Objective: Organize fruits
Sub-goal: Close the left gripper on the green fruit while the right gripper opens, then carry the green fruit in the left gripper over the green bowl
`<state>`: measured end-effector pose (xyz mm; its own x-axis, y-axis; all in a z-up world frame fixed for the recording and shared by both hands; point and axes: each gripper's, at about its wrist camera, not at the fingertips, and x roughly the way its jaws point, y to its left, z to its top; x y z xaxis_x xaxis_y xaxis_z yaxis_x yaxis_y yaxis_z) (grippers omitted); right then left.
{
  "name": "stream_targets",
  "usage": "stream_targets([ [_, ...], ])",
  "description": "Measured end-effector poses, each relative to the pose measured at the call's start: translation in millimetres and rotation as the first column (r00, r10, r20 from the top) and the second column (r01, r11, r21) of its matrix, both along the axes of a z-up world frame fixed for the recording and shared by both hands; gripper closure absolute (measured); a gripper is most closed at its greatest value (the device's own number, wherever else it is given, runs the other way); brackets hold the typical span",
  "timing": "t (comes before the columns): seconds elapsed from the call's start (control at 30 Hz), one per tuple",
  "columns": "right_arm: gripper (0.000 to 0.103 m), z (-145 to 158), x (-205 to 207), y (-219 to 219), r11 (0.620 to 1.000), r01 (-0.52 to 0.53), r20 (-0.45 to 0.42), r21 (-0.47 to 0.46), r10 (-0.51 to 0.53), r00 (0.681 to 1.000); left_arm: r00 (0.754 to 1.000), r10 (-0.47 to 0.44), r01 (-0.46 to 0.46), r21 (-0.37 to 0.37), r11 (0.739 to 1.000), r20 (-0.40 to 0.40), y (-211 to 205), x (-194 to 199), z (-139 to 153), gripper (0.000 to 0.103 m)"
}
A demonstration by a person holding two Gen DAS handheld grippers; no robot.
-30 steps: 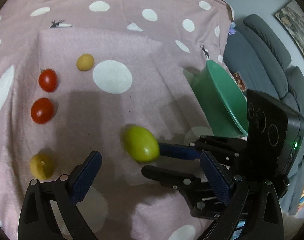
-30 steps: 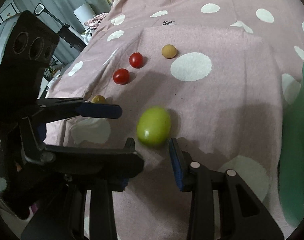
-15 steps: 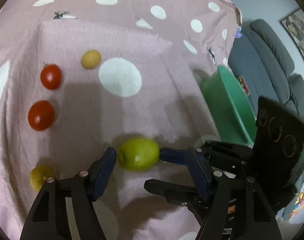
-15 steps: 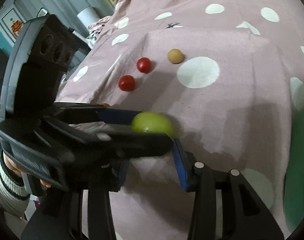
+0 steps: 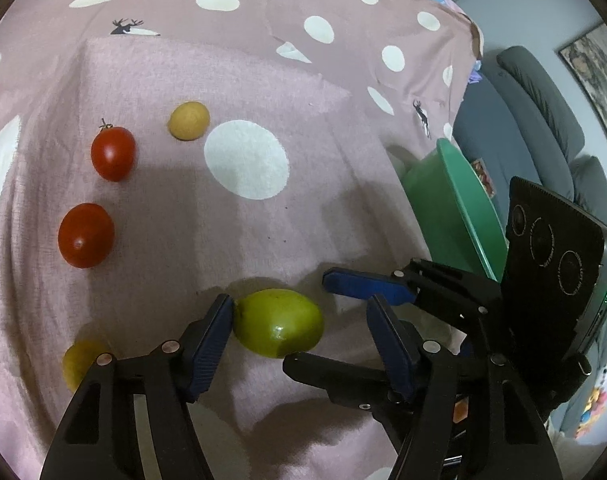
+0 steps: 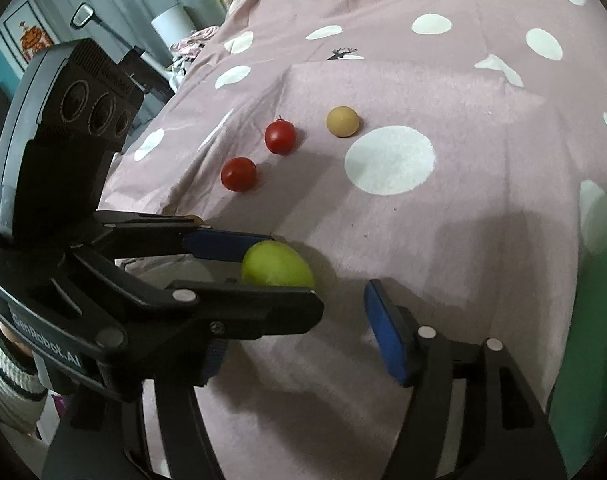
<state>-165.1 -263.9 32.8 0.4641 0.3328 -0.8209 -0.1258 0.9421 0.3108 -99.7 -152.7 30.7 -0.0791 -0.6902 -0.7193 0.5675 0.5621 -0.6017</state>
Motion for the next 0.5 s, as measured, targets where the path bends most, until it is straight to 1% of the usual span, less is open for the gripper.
stream_targets([
  [0.1, 0.040, -2.3, 4.3, 4.0, 1.000, -0.030, -0.009, 0.000, 0.030, 1.000, 1.000, -0.006, 0.006, 0.002, 1.000, 0.002, -0.5, -1.5, -0.2, 0.034],
  [0.13, 0.044, -2.0, 5.1, 5.7, 0.999, -0.038, -0.007, -0.004, 0.038, 0.999, 1.000, -0.008, 0.008, 0.003, 1.000, 0.001, -0.7, -1.9, -0.3, 0.034],
  [0.17, 0.052, -2.6, 6.6, 6.8, 0.999, -0.045, -0.011, 0.002, 0.045, 0.999, 1.000, -0.008, 0.008, 0.003, 1.000, 0.003, -0.7, -2.1, 0.0, 0.034],
  [0.23, 0.063, -3.9, 8.8, 8.5, 0.999, -0.049, -0.013, 0.005, 0.049, 0.999, 1.000, -0.004, 0.004, 0.002, 1.000, 0.000, -0.7, -1.5, 0.1, 0.034],
  [0.33, 0.063, -3.6, 8.9, 10.0, 0.999, -0.050, -0.008, -0.003, 0.050, 0.999, 1.000, -0.004, 0.004, 0.005, 1.000, 0.003, -0.6, -1.5, 0.2, 0.035],
  [0.5, 0.063, -3.8, 7.9, 8.8, 0.999, -0.035, -0.004, 0.011, 0.035, 0.999, 1.000, 0.002, -0.002, -0.001, 1.000, -0.001, 0.1, -1.5, -0.7, 0.038],
])
